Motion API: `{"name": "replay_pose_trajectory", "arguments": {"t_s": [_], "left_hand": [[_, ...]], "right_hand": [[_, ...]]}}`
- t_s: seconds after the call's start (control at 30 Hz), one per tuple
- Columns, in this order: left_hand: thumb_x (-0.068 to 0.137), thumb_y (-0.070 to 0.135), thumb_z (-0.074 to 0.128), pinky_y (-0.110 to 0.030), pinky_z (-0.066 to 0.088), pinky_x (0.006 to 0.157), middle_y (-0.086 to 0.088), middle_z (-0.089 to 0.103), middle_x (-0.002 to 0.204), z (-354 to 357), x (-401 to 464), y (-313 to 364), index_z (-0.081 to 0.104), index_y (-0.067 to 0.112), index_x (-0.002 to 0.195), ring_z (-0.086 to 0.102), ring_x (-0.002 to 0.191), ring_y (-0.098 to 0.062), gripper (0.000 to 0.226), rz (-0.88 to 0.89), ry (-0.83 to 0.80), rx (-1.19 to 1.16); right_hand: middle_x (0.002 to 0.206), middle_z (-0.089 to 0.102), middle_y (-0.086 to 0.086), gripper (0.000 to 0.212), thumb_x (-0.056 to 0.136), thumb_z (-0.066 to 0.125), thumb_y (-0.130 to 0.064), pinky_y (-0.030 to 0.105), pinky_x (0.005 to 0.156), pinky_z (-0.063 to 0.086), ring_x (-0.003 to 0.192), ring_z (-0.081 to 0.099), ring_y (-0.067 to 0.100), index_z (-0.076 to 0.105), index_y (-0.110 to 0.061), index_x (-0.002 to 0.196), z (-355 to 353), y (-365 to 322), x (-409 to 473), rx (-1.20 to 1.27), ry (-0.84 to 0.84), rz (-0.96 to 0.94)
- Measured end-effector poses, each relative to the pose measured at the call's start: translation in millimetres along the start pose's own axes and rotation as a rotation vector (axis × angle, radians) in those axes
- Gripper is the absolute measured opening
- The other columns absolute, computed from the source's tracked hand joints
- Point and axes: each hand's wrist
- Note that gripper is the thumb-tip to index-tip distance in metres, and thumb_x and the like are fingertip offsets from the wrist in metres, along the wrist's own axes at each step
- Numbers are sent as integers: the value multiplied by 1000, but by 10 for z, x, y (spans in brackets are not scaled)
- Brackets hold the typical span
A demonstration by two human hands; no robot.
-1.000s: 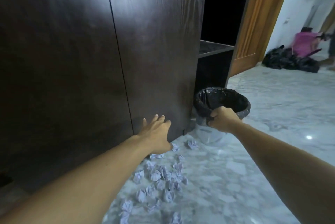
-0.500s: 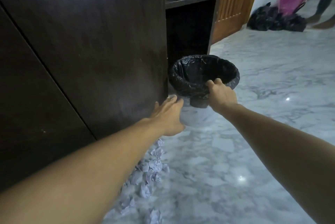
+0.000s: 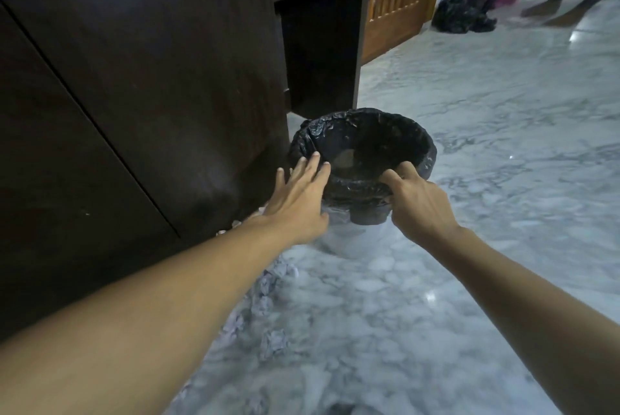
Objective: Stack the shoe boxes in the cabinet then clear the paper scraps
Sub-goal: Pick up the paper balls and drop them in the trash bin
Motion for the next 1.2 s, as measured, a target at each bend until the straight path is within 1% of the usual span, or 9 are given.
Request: {"name": "replay_pose_trajectory", "arguments": {"t_s": [0.2,0.47,0.57,0.73,0.83,0.93,1.03,1.1,1.2], "left_hand": [[88,25,62,-56,4,118,-1,-5,164,-43,-545,189,5,18,155,-6,150,-21,88,32,-164,89],[85,34,65,-56,6,118,2,-11,163,-18,-1019,171,-3,20,156,-4,150,-19,99,52,-307,43],[85,28,63,-54,6,119,2,-10,163,52,-1051,44,-2,20,156,-3,150,-18,97,40,-287,31],[88,28,63,-50,6,119,0,-5,164,211,-1117,-203,2,18,156,1,150,-18,91,1,-199,-30],[84,27,67,-51,20,117,-5,13,162,316,-1223,-424,16,16,154,15,148,-23,87,-37,-98,-106],[81,29,69,-46,29,112,-6,27,156,478,-1420,-727,30,13,149,25,145,-26,81,-88,-37,-173],[84,38,67,-47,21,116,-4,22,160,712,-1724,-1064,28,13,150,19,148,-22,81,-224,-29,-197],[87,47,63,-46,11,120,-4,11,163,893,-1968,-1254,18,15,154,10,150,-19,87,-371,-66,-219],[86,54,59,-47,6,120,-7,-3,163,1203,-2287,-1429,6,14,155,1,150,-22,95,-506,-89,-239]], "right_hand": [[115,48,8,35,93,54,-13,42,61,53,78,60,38,52,-18,128,-168,-24,-627,7,-38,-11],[114,50,11,40,87,61,-20,37,57,42,82,63,41,51,-14,125,-265,-521,-1027,3,-54,117],[128,48,9,42,87,59,-17,40,61,50,82,64,45,50,-15,128,-185,-699,-1026,51,8,77],[132,50,9,47,87,53,-14,47,70,54,88,62,47,48,-16,134,-118,-808,-997,132,16,38],[138,48,10,50,82,61,-8,46,61,55,82,63,44,53,-10,132,-66,-857,-1065,212,137,-56],[127,56,11,40,79,69,-6,44,53,55,77,66,37,61,-7,119,79,-979,-1182,301,198,-231],[113,64,7,35,82,73,-19,43,63,56,83,70,29,64,-13,116,381,-1174,-1323,397,-29,-310],[128,58,6,54,83,73,-35,40,83,53,107,64,28,56,-16,131,593,-1315,-1432,413,-278,-307],[158,24,5,93,78,71,-57,36,108,38,141,33,26,27,-21,152,866,-1494,-1596,341,-575,-308]]}}
Point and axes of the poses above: each hand's wrist, its own x-axis towards the middle knuckle, its own z-axis out of the palm, y = z × x
